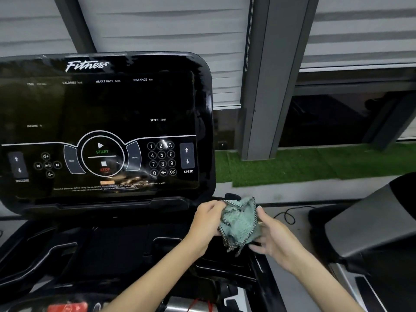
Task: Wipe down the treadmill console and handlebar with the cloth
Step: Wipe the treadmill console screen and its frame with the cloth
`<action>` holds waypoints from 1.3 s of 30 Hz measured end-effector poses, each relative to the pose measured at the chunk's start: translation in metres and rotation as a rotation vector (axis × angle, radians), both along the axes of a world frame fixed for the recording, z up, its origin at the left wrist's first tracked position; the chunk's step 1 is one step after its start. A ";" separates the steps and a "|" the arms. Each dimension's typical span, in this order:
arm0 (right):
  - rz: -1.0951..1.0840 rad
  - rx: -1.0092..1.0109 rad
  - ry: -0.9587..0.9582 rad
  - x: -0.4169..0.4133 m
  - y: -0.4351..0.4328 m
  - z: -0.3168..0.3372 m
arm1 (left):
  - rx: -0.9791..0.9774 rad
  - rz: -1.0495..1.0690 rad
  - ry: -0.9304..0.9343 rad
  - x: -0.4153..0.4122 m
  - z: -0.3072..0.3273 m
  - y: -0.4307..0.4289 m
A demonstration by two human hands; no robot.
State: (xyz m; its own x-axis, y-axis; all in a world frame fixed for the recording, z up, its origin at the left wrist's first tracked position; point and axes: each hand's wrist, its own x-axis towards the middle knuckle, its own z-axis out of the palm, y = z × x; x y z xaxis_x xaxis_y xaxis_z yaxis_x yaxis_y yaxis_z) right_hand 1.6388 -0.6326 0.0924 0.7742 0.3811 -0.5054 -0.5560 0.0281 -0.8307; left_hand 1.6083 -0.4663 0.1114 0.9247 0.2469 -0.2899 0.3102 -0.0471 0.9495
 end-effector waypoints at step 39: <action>0.338 0.185 -0.405 0.006 -0.006 0.019 | 0.914 -0.495 -0.375 0.040 0.058 0.034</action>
